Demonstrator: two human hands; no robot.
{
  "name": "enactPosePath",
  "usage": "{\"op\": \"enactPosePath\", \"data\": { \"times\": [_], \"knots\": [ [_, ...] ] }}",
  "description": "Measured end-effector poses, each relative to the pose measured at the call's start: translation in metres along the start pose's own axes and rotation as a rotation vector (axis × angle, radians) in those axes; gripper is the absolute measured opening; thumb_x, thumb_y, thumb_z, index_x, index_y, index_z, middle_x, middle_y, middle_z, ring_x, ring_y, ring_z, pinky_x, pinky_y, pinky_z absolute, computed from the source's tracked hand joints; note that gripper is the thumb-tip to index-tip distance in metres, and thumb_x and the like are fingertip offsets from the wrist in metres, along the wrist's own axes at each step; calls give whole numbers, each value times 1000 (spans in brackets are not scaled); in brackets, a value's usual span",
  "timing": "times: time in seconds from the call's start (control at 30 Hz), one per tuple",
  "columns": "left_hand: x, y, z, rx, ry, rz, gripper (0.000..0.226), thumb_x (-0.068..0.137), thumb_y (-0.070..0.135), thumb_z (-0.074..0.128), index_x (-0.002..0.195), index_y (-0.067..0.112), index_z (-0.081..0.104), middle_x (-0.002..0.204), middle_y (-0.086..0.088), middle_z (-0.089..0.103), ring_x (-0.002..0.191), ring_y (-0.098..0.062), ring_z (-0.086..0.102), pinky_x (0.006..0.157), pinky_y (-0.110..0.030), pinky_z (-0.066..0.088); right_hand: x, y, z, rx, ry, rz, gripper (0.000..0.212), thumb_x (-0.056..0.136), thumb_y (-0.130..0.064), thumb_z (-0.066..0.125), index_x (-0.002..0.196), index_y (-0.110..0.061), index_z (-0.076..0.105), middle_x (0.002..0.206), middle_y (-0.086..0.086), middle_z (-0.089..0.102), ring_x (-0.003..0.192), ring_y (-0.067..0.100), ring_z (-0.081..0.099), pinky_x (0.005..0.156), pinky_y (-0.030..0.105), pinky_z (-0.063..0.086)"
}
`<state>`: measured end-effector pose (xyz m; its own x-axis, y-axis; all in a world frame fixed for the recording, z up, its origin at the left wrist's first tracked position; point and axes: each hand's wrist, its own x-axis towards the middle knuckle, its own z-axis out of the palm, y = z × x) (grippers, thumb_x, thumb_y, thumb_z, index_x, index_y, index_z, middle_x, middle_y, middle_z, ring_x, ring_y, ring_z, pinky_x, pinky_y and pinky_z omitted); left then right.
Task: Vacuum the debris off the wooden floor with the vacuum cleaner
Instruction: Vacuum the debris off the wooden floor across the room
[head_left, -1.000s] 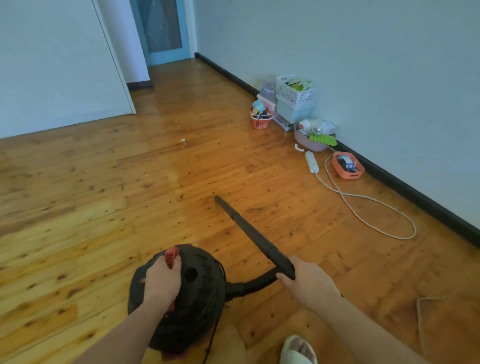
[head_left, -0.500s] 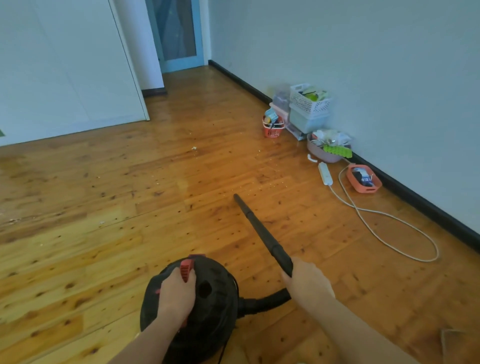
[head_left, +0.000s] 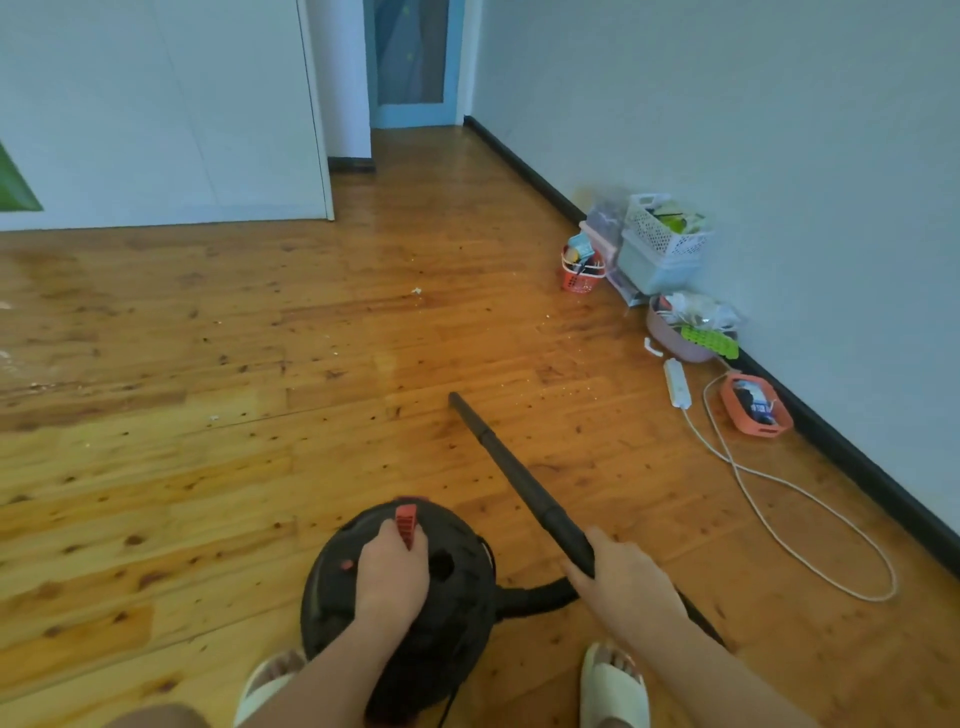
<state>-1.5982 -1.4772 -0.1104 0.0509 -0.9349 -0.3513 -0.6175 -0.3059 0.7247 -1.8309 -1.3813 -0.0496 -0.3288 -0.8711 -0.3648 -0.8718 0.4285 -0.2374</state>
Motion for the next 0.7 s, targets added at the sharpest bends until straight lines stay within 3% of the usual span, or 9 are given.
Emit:
{"op": "enactPosePath", "data": {
  "times": [0.2, 0.33, 0.47, 0.7],
  "knots": [
    [11, 16, 12, 47, 42, -1, 32, 105, 34, 46, 85, 13, 58, 73, -6, 67, 60, -21, 64, 50, -33, 46, -2, 34, -7, -53, -90, -120, 34, 102, -57, 50, 123, -31, 46, 89, -6, 63, 72, 10, 64, 61, 27, 56],
    [16, 22, 19, 81, 72, 0, 31, 105, 34, 47, 85, 14, 58, 74, -6, 66, 60, -22, 64, 51, -32, 46, 1, 43, -13, -24, -5, -113, 26, 103, -56, 50, 116, -33, 47, 87, -8, 61, 70, 9, 62, 57, 25, 52],
    [17, 29, 18, 148, 52, 64, 31, 106, 30, 47, 82, 15, 56, 71, -6, 66, 58, -21, 64, 47, -30, 43, 6, 54, -22, 24, 105, -12, 25, 103, -51, 52, 115, -29, 50, 86, -8, 60, 69, 7, 57, 54, 23, 45],
    [16, 44, 16, 223, -66, 97, 29, 107, 29, 46, 79, 24, 53, 76, 1, 66, 64, -13, 61, 53, -27, 42, 18, 99, -61, 136, 125, 205, 25, 102, -48, 55, 113, -27, 57, 88, -6, 65, 76, 10, 65, 70, 33, 59]
  ]
}}
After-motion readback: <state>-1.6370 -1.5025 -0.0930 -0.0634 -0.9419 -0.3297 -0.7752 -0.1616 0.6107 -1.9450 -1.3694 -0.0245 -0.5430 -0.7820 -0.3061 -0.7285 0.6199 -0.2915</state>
